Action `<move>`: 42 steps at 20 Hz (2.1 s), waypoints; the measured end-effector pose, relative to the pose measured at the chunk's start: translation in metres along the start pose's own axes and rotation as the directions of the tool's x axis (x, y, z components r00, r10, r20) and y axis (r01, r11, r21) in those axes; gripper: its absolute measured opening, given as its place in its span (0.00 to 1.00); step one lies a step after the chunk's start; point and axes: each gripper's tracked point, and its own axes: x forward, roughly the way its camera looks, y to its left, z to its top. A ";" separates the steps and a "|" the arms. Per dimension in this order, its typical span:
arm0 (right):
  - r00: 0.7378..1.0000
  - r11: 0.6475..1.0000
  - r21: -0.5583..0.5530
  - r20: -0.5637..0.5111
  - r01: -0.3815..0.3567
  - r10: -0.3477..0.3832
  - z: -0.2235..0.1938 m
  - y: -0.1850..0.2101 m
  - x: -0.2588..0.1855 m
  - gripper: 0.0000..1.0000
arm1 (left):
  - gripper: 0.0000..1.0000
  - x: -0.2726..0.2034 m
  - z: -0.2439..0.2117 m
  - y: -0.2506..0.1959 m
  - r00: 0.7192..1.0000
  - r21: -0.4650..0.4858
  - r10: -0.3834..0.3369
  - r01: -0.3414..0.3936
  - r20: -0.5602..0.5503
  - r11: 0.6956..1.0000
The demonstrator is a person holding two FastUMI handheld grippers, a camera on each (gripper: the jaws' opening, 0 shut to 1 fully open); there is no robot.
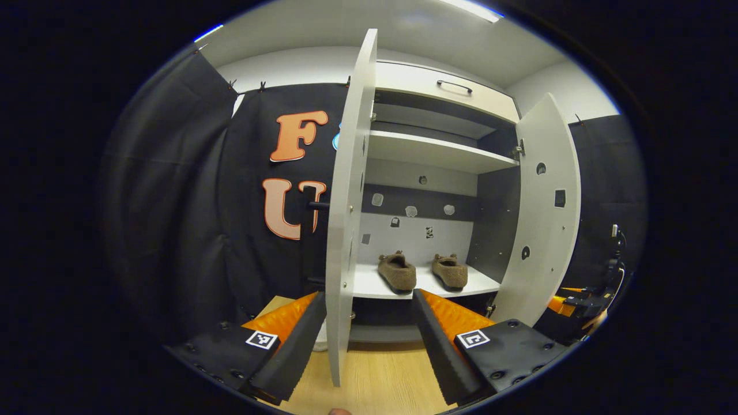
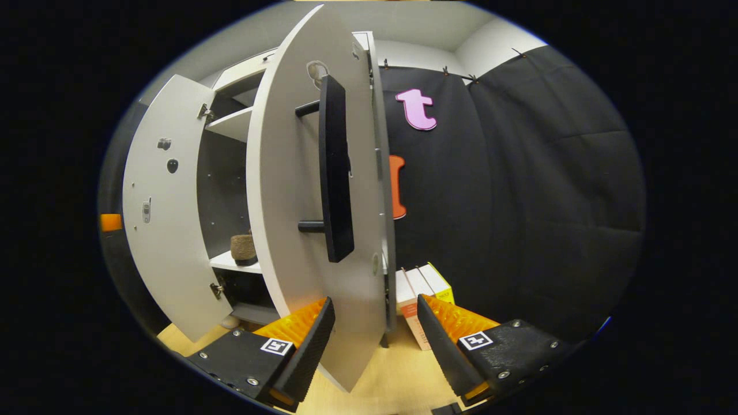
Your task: Grab one shoe with the right hand and put it into the shoe cabinet, grab the other shoe with the left hand and put it into the shoe cabinet; then close the right door with the right hand and the left door with the left hand.
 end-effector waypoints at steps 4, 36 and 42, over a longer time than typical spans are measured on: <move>1.000 1.000 0.001 0.004 -0.028 0.028 0.001 0.021 0.016 0.90 | 0.97 -0.007 -0.002 0.021 0.999 0.003 0.039 -0.039 -0.001 0.999; 0.997 0.996 -0.059 0.044 -0.066 0.069 0.020 0.070 0.027 0.92 | 0.94 0.078 -0.064 0.121 0.993 0.042 0.115 -0.115 0.008 0.992; 0.999 1.000 0.000 0.053 -0.014 0.014 0.022 0.045 0.022 0.92 | 0.96 0.076 -0.067 0.116 0.992 0.031 0.126 -0.126 -0.007 0.992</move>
